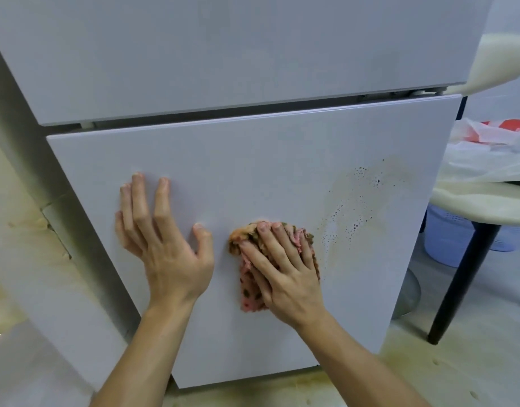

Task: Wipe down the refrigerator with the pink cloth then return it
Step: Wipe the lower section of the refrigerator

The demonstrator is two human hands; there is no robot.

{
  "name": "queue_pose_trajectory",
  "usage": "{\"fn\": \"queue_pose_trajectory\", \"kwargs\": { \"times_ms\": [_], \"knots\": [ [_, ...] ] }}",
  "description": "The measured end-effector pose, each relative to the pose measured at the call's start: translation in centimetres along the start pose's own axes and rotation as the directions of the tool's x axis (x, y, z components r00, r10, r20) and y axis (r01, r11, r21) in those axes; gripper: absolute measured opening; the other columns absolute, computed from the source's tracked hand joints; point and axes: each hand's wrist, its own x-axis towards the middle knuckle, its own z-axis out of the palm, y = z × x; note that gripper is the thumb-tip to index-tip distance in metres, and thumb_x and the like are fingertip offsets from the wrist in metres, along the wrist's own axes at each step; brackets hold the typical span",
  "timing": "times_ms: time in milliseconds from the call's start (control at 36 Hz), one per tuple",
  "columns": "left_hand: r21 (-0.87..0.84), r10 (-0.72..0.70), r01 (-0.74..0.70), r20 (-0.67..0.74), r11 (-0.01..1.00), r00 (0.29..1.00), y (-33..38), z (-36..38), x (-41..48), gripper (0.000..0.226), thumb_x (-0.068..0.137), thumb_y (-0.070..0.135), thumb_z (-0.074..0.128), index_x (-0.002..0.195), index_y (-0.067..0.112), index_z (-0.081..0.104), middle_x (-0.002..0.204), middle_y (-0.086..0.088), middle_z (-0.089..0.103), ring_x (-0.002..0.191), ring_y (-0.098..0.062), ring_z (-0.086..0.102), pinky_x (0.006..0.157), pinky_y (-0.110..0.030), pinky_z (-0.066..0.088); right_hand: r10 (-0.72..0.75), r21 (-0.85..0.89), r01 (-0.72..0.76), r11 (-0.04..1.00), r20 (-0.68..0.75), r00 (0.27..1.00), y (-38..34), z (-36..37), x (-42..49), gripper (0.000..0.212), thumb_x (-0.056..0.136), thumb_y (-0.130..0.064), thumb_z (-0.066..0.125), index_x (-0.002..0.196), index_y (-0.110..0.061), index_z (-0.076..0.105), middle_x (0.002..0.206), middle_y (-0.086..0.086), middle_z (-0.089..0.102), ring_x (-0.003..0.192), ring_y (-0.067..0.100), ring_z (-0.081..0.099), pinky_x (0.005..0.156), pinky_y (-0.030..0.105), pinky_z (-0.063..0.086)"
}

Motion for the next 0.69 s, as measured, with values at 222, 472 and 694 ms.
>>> {"fn": "queue_pose_trajectory", "kwargs": {
  "times_ms": [222,472,694],
  "knots": [
    [0.012,-0.006,0.005,0.029,1.000,1.000,-0.3,-0.3,0.1,0.078,0.086,0.025,0.059,0.158,0.008,0.034,0.169,-0.020,0.022,0.159,-0.036,0.014,0.128,-0.059,0.008,0.341,0.179,-0.306,0.935,-0.227,0.912,-0.7,-2.6,10.8,0.045,0.115,-0.030,0.030,0.158,-0.022,0.037,0.168,0.008,0.027,0.159,0.026,0.023,0.128,0.056,0.016],
    [0.022,0.014,-0.014,-0.007,1.000,1.000,-0.6,0.1,0.6,0.079,0.082,0.027,0.062,0.155,0.009,0.036,0.167,-0.023,0.025,0.158,-0.039,0.014,0.127,-0.062,0.011,0.400,0.194,-0.352,0.916,-0.372,0.838,1.3,-2.6,11.8,0.043,0.109,-0.014,0.049,0.152,-0.012,0.049,0.163,0.020,0.036,0.155,0.034,0.032,0.127,0.057,0.022],
    [0.020,0.100,-0.101,0.016,0.995,0.995,1.4,1.3,0.3,0.078,0.084,0.030,0.064,0.157,0.014,0.041,0.168,-0.022,0.024,0.157,-0.043,0.016,0.126,-0.064,0.011,-0.038,-0.029,0.036,0.999,-0.071,0.997,2.8,-0.3,-0.5,0.056,0.107,-0.031,0.052,0.161,-0.028,0.036,0.174,-0.002,0.018,0.159,0.019,0.024,0.131,0.043,0.014]
  ]
}}
